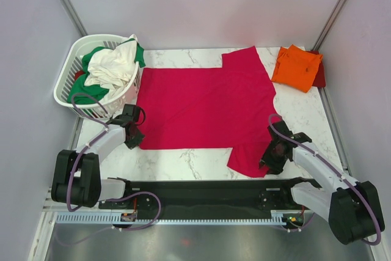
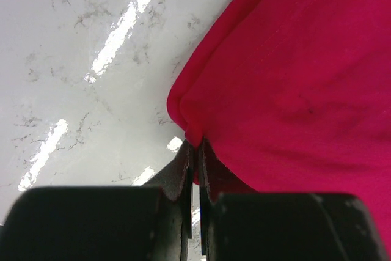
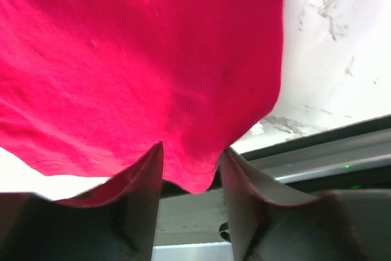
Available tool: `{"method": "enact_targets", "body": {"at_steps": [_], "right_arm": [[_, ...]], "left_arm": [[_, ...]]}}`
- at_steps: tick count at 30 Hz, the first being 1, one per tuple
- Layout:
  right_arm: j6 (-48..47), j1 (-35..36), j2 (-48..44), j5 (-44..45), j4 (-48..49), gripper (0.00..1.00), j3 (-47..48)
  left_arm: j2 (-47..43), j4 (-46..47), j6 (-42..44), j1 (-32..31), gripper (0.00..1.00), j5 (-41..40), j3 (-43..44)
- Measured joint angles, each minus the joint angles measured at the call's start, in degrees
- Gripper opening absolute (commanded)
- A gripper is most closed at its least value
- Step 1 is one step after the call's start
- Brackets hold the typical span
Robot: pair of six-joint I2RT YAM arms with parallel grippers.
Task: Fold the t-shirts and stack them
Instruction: Fold the tshirt
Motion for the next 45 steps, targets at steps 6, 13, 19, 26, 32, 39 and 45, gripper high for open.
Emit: {"method": "enact_targets", "body": {"at_steps": [6, 13, 19, 26, 32, 39, 45], "right_arm": [[-0.5, 0.0, 1.5, -0.6, 2.4, 0.00, -1.0], [-1.9, 0.0, -1.2, 2.8, -0.2, 0.00, 1.4], [-3.7, 0.0, -4.4, 9.6, -5.0, 0.00, 12.9], [-4.8, 0.0, -7.9, 11.5, -8.7, 0.00, 17.5], [-5.1, 0.0, -8.7, 11.9, -11.6, 0.00, 20.5], [-7.4, 0.0, -1.7, 11.8, -9.7, 0.00, 30.3], [-9.0, 0.0, 9.3, 13.4, -4.8, 0.00, 38.8]], "left_arm": [[0.0, 0.0, 0.0, 0.0, 0.02, 0.0, 0.0], [-0.1, 0.1, 0.4, 0.0, 0.02, 0.5, 0.0], [-4.9, 0.6, 0.7, 0.0, 0.02, 6.6, -1.6], [-14.3, -2.0, 0.7, 0.0, 0.02, 14.0, -1.5], [-18.1, -6.9, 0.7, 0.0, 0.02, 16.2, 0.3], [-11.9, -10.0, 2.5, 0.0, 0.02, 16.5, 8.5], [-3.2, -11.3, 5.1, 0.7, 0.02, 16.2, 19.1]]}}
